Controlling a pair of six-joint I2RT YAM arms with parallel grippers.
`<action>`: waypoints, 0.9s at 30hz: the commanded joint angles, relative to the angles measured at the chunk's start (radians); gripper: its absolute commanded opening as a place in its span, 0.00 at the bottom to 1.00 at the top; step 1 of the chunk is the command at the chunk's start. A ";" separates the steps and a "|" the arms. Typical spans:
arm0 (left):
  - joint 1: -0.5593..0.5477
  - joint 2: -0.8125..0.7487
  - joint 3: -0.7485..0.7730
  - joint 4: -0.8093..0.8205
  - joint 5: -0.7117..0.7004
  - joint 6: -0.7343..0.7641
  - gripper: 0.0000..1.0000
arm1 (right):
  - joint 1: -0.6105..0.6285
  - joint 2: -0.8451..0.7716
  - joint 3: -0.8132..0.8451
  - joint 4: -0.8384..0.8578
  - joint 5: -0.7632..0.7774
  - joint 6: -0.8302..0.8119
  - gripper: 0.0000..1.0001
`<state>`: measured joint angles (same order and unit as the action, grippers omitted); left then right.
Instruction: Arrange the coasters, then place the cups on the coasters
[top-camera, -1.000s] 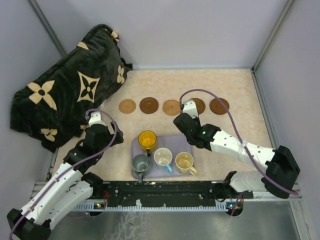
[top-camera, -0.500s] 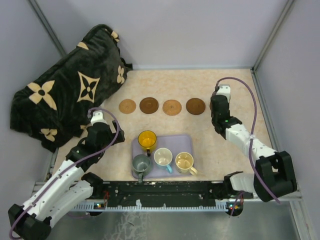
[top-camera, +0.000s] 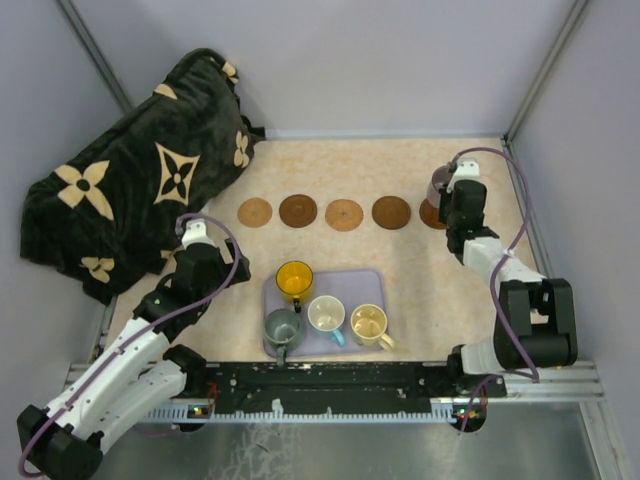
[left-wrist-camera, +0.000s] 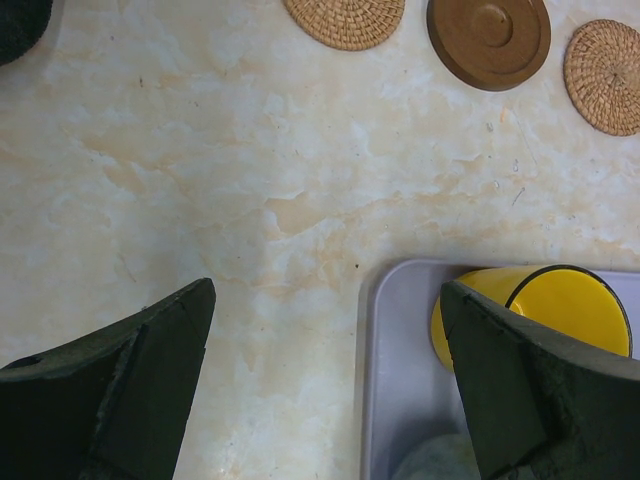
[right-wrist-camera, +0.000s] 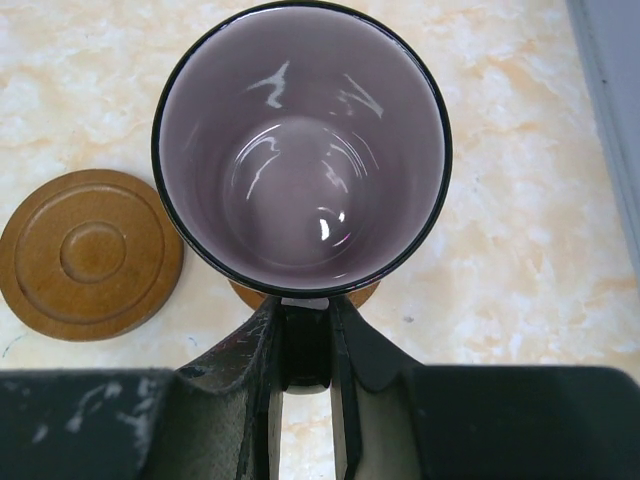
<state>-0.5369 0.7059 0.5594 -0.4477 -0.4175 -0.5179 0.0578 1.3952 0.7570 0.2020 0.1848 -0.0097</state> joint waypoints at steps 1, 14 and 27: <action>-0.004 -0.007 0.011 0.020 -0.016 0.009 1.00 | -0.053 -0.002 0.074 0.140 -0.158 -0.048 0.00; -0.004 -0.005 0.003 0.012 -0.006 -0.004 1.00 | -0.058 0.011 0.073 0.089 -0.103 -0.036 0.00; -0.005 -0.006 -0.003 0.006 -0.007 -0.008 1.00 | -0.058 0.068 0.082 0.076 -0.050 0.014 0.00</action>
<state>-0.5369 0.7025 0.5594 -0.4488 -0.4255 -0.5198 0.0040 1.4696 0.7612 0.1596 0.1040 -0.0154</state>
